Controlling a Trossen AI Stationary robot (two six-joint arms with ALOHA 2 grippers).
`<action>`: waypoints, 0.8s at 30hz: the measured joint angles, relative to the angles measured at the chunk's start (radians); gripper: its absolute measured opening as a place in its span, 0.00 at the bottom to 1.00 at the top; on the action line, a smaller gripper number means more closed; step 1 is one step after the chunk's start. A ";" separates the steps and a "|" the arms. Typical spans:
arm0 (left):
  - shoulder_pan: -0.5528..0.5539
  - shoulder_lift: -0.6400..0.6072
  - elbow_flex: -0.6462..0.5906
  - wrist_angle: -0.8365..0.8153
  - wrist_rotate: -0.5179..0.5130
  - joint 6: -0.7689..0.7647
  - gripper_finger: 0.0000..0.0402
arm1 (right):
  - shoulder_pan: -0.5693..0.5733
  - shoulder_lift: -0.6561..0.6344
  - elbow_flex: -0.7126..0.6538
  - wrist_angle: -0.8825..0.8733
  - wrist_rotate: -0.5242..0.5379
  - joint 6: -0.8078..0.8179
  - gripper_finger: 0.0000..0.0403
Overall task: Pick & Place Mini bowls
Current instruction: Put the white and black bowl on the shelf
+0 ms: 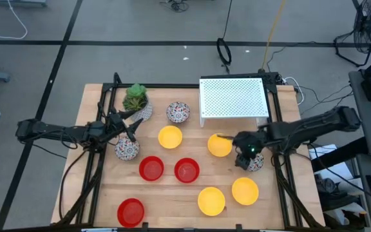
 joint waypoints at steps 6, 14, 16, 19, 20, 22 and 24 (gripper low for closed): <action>0.000 0.000 0.000 0.000 0.000 0.000 0.62 | 0.044 0.042 0.000 -0.001 -0.008 0.058 0.36; 0.000 0.000 0.000 0.000 0.000 0.000 0.62 | 0.049 0.037 0.000 0.125 0.016 -0.135 0.36; 0.000 0.000 0.000 0.000 0.000 0.000 0.62 | 0.049 0.037 -0.011 0.221 0.020 -0.178 0.36; 0.000 0.000 0.000 0.000 0.000 0.000 0.62 | 0.048 0.037 -0.038 0.388 0.017 -0.236 0.36; 0.000 0.000 0.000 0.000 0.000 0.000 0.62 | 0.048 0.037 -0.047 0.447 0.010 -0.253 0.36; 0.000 0.000 0.000 0.000 0.000 0.000 0.62 | 0.047 0.037 -0.060 0.541 -0.033 -0.298 0.36; 0.000 0.000 0.000 0.000 0.000 0.000 0.62 | 0.046 0.037 -0.066 0.607 -0.065 -0.333 0.36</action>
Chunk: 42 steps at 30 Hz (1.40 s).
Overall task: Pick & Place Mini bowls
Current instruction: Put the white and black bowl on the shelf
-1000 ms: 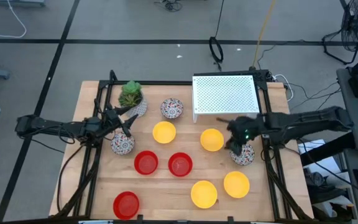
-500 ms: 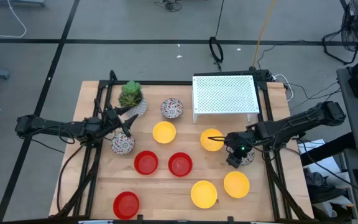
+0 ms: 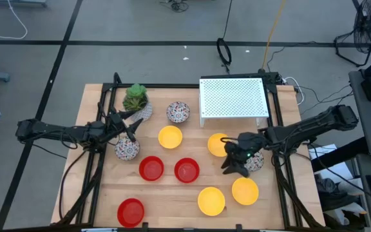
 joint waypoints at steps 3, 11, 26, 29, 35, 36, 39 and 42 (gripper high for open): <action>0.000 0.000 0.000 0.000 0.000 0.000 0.62 | -0.006 0.000 -0.001 0.060 -0.013 -0.033 0.36; 0.000 0.000 0.000 0.000 0.000 0.000 0.62 | -0.075 0.001 0.139 -0.218 0.095 -0.022 0.36; 0.000 0.000 0.000 0.000 0.000 0.000 0.62 | -0.056 0.125 0.332 -1.036 0.341 0.450 0.36; 0.000 0.000 0.000 0.000 0.000 0.000 0.62 | -0.040 0.148 0.297 -1.021 0.287 0.554 0.36; 0.000 0.000 0.000 0.000 0.000 0.000 0.62 | -0.011 0.170 0.289 -0.945 0.260 0.655 0.36; 0.000 0.000 0.000 0.000 0.000 0.000 0.62 | -0.004 0.172 0.289 -0.929 0.265 0.669 0.36; 0.000 0.000 0.000 0.000 0.000 0.000 0.62 | 0.017 0.178 0.289 -0.900 0.268 0.704 0.36; 0.000 0.000 0.000 0.000 0.000 0.000 0.62 | 0.039 0.198 0.289 -0.906 0.276 0.736 0.36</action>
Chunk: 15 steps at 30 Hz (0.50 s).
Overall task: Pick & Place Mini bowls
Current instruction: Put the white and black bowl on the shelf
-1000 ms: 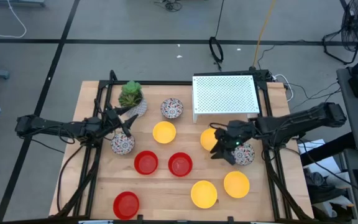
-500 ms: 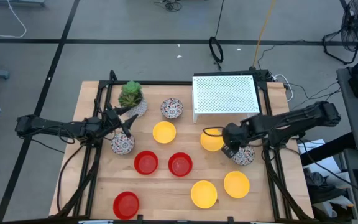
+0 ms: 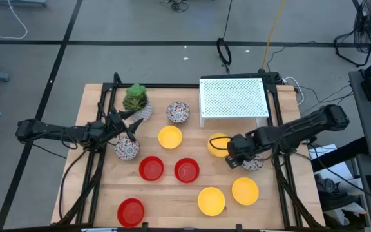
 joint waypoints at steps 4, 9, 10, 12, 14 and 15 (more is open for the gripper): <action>0.000 0.000 0.000 0.000 0.000 0.000 0.62 | 0.022 0.031 0.000 -0.001 0.024 0.024 0.36; 0.000 0.000 0.000 0.000 0.000 0.000 0.62 | 0.035 0.082 0.000 -0.001 0.048 0.020 0.36; 0.000 0.000 0.000 0.000 0.000 0.000 0.62 | 0.035 0.092 0.000 -0.001 0.050 0.012 0.36; 0.000 0.000 0.000 0.000 0.000 0.000 0.62 | 0.035 0.110 0.000 -0.002 0.052 -0.008 0.36; 0.000 0.000 0.000 0.000 0.000 0.000 0.62 | 0.035 0.127 0.000 -0.012 0.069 -0.029 0.36; 0.000 0.000 0.000 0.000 0.000 0.000 0.62 | 0.035 0.135 0.000 -0.017 0.076 -0.046 0.36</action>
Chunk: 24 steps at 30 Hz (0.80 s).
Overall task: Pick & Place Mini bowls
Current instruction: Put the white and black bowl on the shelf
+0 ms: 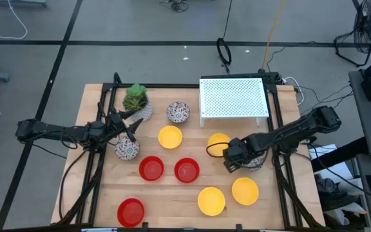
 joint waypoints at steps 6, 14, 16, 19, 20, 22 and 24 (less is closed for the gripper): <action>0.000 0.000 0.000 0.000 0.000 0.000 0.62 | 0.000 0.030 0.000 -0.022 0.002 -0.103 0.33; 0.000 0.000 0.000 0.000 0.000 0.000 0.62 | 0.001 0.023 0.002 -0.032 0.000 -0.178 0.05; 0.000 0.000 0.000 0.000 0.000 0.000 0.62 | 0.000 0.012 0.002 -0.039 0.000 -0.177 0.03; 0.000 0.000 0.000 0.000 0.000 0.000 0.62 | 0.006 -0.018 -0.001 -0.038 0.000 -0.160 0.03; 0.000 0.000 0.000 0.000 0.000 0.000 0.62 | 0.008 -0.039 -0.001 -0.034 0.000 -0.148 0.02; 0.000 0.000 0.000 0.000 0.000 0.000 0.62 | 0.015 -0.092 -0.001 -0.022 0.004 -0.120 0.01; 0.000 0.000 0.000 0.000 0.000 0.000 0.62 | 0.029 -0.148 -0.002 -0.007 0.038 -0.091 0.01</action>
